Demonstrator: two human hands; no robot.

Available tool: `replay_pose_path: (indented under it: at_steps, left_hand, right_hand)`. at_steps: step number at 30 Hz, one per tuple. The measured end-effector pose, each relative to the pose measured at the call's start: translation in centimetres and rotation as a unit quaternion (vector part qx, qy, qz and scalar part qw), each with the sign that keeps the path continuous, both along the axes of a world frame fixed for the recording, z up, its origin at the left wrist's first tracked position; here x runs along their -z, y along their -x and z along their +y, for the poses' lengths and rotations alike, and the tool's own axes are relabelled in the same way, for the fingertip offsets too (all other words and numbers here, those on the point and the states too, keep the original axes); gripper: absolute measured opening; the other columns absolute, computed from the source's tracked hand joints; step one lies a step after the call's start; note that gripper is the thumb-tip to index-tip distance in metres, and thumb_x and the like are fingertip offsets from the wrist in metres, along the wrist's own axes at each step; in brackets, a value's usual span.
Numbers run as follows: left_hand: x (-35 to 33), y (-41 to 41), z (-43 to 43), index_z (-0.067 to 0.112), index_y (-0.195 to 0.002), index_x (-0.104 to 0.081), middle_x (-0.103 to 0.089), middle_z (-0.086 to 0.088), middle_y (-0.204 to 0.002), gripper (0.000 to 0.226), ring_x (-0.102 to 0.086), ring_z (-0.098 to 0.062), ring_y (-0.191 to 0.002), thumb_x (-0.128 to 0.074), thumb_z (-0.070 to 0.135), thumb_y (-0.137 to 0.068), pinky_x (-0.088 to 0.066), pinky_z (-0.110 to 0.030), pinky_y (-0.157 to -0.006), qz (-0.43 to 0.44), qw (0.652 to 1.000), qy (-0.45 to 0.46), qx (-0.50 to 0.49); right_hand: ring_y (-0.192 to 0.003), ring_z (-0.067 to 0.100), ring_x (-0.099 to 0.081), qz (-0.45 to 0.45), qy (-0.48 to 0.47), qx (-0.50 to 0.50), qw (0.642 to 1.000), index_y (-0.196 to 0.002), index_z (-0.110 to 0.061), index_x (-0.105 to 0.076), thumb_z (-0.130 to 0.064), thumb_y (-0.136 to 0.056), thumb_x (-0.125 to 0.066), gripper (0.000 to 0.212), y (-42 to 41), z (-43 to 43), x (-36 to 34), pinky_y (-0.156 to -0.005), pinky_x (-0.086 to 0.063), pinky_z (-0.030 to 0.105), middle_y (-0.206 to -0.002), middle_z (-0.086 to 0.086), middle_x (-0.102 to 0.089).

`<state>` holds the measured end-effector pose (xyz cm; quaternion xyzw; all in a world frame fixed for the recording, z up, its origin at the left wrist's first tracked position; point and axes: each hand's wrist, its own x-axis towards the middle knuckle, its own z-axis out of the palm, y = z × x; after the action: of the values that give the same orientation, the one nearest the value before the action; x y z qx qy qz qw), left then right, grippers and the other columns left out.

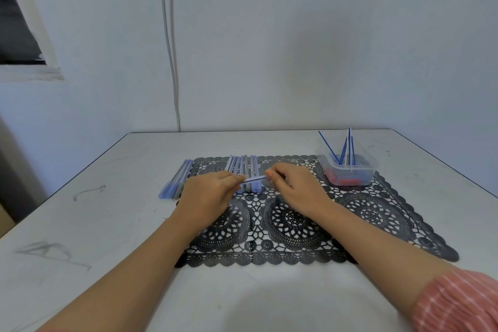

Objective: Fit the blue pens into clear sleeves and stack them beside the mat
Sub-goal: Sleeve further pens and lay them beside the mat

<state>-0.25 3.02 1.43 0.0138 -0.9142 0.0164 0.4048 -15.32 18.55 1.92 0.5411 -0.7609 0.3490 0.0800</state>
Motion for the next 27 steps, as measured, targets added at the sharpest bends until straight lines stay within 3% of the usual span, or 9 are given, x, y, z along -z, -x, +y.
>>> replay_pose_path:
  at_steps: [3,5,9,13,16,19,21,24,27]
  left_hand:
    - [0.0,-0.08,0.0,0.021,-0.099,-0.074,-0.072,0.011,-0.084,0.031,-0.067,-0.01,-0.064,-0.048,0.034,-0.086,-0.048,-0.019,-0.045,0.004,1.0,-0.009,0.003]
    - [-0.07,-0.16,0.05,0.022,-0.098,-0.074,-0.072,0.011,-0.083,0.032,-0.067,-0.01,-0.064,-0.047,0.034,-0.086,-0.046,-0.018,-0.046,0.002,1.0,-0.007,0.002]
    - [-0.14,-0.14,0.19,0.023,-0.098,-0.074,-0.072,0.012,-0.084,0.032,-0.067,-0.009,-0.065,-0.047,0.035,-0.086,-0.046,-0.017,-0.047,-0.006,1.0,-0.003,0.002]
    - [-0.14,-0.19,0.18,0.021,-0.1,-0.073,-0.072,0.011,-0.085,0.032,-0.068,-0.009,-0.067,-0.048,0.033,-0.086,-0.05,-0.02,-0.047,0.0,1.0,-0.021,0.009]
    - [-0.17,-0.33,0.15,0.021,-0.101,-0.074,-0.072,0.01,-0.086,0.033,-0.068,-0.01,-0.069,-0.047,0.032,-0.086,-0.051,-0.021,-0.048,0.002,1.0,-0.024,0.012]
    - [-0.27,-0.35,0.31,0.021,-0.1,-0.074,-0.072,0.011,-0.085,0.032,-0.068,-0.009,-0.069,-0.047,0.033,-0.086,-0.047,-0.017,-0.05,0.0,1.0,-0.017,0.013]
    - [-0.28,-0.31,0.32,0.021,-0.099,-0.074,-0.072,0.011,-0.085,0.031,-0.068,-0.008,-0.067,-0.048,0.033,-0.086,-0.045,-0.015,-0.051,-0.002,1.0,-0.014,0.011]
    - [-0.25,-0.33,0.22,0.021,-0.099,-0.074,-0.072,0.01,-0.085,0.032,-0.067,-0.009,-0.066,-0.048,0.033,-0.086,-0.045,-0.016,-0.05,-0.004,1.0,-0.018,0.009]
    - [-0.31,-0.44,0.24,0.02,-0.098,-0.074,-0.072,0.01,-0.085,0.032,-0.068,-0.01,-0.067,-0.047,0.034,-0.086,-0.048,-0.018,-0.049,-0.001,1.0,-0.021,0.011]
  right_hand:
    - [-0.066,0.009,-0.057,-0.006,0.01,-0.015,1.0,-0.101,-0.025,-0.057,-0.038,-0.093,-0.048,0.018,0.03,-0.04,0.08,-0.06,-0.048,0.03,-0.074,-0.007,-0.062]
    - [-0.066,0.01,-0.055,0.013,0.001,-0.012,1.0,-0.095,-0.023,-0.058,-0.035,-0.094,-0.049,0.015,-0.05,-0.09,0.01,-0.06,-0.047,0.032,-0.074,-0.008,-0.061]
    - [-0.065,0.013,-0.052,0.032,-0.008,-0.006,0.999,-0.083,-0.017,-0.058,-0.035,-0.098,-0.04,0.029,-0.17,0.0,-0.07,-0.059,-0.043,0.031,-0.072,-0.005,-0.058]
    - [-0.068,0.008,-0.054,0.01,0.008,-0.014,1.0,-0.103,-0.024,-0.056,-0.04,-0.093,-0.048,0.02,0.01,0.05,0.07,-0.061,-0.046,0.028,-0.076,-0.009,-0.058]
    - [-0.068,0.006,-0.048,0.049,-0.005,-0.011,0.999,-0.092,-0.023,-0.057,-0.034,-0.093,-0.051,0.013,0.0,0.08,-0.05,-0.057,-0.038,0.026,-0.074,-0.013,-0.053]
    - [-0.065,0.002,-0.041,0.065,0.002,-0.013,0.998,-0.077,-0.025,-0.052,-0.041,-0.095,-0.038,0.028,-0.07,0.23,-0.13,-0.053,-0.029,0.024,-0.066,-0.014,-0.046]
    - [-0.066,0.001,-0.045,0.05,0.017,-0.012,0.999,-0.085,-0.027,-0.055,-0.045,-0.094,-0.035,0.029,0.01,0.22,-0.05,-0.054,-0.035,0.026,-0.069,-0.013,-0.052]
    - [-0.074,0.005,-0.053,0.055,0.014,-0.007,0.998,-0.108,-0.027,-0.057,-0.042,-0.093,-0.047,0.023,-0.06,0.14,-0.05,-0.062,-0.047,0.027,-0.081,-0.012,-0.058]
    - [-0.074,0.006,-0.05,0.097,0.009,0.005,0.995,-0.102,-0.022,-0.06,-0.033,-0.092,-0.053,0.016,-0.24,0.04,-0.1,-0.064,-0.049,0.031,-0.084,-0.012,-0.058]
